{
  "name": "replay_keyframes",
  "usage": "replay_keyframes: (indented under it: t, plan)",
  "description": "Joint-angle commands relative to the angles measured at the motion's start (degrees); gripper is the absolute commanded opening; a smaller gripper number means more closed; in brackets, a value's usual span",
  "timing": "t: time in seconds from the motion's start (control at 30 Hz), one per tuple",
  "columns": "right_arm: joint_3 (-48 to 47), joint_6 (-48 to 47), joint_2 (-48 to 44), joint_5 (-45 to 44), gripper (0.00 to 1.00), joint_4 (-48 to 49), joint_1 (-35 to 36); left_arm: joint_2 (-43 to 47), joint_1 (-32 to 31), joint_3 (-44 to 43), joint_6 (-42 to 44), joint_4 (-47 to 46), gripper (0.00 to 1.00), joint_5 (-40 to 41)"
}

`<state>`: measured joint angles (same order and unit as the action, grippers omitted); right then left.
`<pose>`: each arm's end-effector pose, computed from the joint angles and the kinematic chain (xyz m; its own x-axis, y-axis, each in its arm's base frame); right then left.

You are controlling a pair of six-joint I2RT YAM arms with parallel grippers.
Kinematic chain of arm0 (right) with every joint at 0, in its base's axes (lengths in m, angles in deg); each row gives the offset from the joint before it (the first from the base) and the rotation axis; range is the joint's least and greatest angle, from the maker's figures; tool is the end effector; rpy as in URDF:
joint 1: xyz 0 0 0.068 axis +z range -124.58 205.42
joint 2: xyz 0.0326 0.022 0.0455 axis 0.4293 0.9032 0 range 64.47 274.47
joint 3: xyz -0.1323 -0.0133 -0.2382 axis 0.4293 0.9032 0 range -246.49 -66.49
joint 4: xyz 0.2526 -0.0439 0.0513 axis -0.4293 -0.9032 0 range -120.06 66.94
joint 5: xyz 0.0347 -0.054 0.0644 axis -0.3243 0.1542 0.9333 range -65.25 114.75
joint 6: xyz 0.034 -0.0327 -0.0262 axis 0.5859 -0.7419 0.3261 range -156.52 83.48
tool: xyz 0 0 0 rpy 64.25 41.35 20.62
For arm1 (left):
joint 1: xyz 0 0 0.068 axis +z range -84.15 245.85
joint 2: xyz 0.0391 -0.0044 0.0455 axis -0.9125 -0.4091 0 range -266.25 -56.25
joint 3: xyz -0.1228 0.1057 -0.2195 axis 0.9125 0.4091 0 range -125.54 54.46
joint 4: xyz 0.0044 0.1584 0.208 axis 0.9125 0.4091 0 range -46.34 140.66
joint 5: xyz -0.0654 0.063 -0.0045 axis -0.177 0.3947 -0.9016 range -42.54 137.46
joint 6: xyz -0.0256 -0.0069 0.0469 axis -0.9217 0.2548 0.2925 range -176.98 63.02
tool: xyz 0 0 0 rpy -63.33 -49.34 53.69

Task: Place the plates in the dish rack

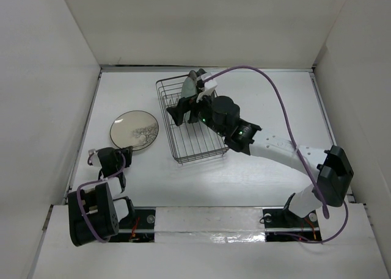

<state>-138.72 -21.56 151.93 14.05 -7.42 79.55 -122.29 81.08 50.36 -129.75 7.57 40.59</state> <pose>0.2219 0.2955 0.3715 -0.1733 0.1931 -0.9658 -0.6653 0.7001 0.2593 0.1742 0.0430 0.1191 0.0253 -0.9759 -0.2167 -0.4483 0.1827 -0.8750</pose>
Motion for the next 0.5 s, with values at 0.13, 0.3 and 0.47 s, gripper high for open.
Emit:
replay_keyframes:
  t: [0.13, 0.3, 0.47]
  plan:
    - [-0.99, -0.99, -0.18, -1.69, 0.96, 2.64, 1.07, 1.16, 2.70, 3.66, 4.83, -3.45, 0.00, -0.59]
    - [-1.34, -1.43, -0.89, -0.47, 0.92, 2.47, 1.59, 11.61, 4.99, 1.82, 10.53, 2.24, 0.00, -2.09]
    - [-3.88, -1.25, 1.30, 5.93, 0.30, 0.89, 1.59, 25.60, 4.99, -2.49, 16.34, 11.91, 0.00, -1.13]
